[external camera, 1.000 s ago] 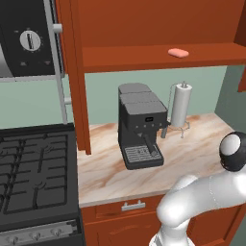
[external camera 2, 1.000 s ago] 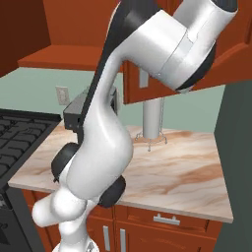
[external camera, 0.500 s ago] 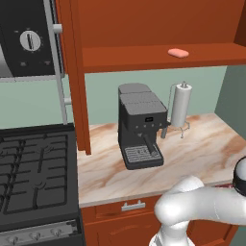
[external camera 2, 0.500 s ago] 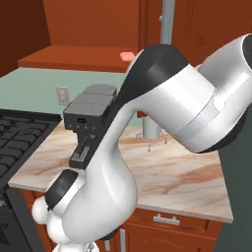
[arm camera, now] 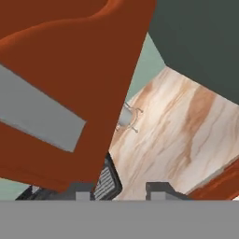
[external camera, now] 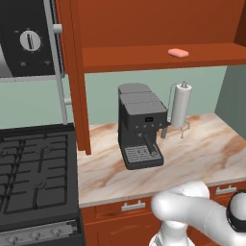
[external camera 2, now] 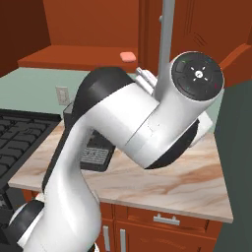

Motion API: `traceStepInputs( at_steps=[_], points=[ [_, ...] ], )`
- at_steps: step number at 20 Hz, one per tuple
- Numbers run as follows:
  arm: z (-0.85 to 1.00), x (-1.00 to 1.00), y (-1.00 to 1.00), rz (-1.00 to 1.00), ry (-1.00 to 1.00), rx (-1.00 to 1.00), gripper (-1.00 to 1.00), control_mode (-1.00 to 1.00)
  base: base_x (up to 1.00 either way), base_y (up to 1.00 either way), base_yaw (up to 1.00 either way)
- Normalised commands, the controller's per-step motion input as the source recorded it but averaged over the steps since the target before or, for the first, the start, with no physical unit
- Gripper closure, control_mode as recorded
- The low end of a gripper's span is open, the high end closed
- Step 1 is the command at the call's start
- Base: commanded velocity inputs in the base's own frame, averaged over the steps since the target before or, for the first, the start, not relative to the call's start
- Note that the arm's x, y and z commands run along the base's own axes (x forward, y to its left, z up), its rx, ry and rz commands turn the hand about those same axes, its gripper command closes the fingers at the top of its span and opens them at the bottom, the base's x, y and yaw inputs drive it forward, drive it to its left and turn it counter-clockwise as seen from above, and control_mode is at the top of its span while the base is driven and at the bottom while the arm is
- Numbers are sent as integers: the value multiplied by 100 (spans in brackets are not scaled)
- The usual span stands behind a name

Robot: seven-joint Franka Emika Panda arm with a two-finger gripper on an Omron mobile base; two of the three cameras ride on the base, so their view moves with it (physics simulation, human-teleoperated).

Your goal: Open the cabinet. Pick the bar soap and place it next to the sink. Then close the cabinet.

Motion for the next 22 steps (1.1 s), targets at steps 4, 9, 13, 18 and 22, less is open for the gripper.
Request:
traceStepInputs(
  at_steps=[4,9,13,18,22],
  points=[
    [0,-63,3,-19,0,0,-100,-100,0,0,0],
    [0,-73,8,-16,0,0,-100,-100,0,0,0],
    [4,-22,59,-5,0,-4,-100,-100,0,0,0],
    [14,-2,99,0,0,-12,-100,-100,0,0,0],
    [9,0,100,0,-1,-13,-100,-100,0,0,0]
  ],
)
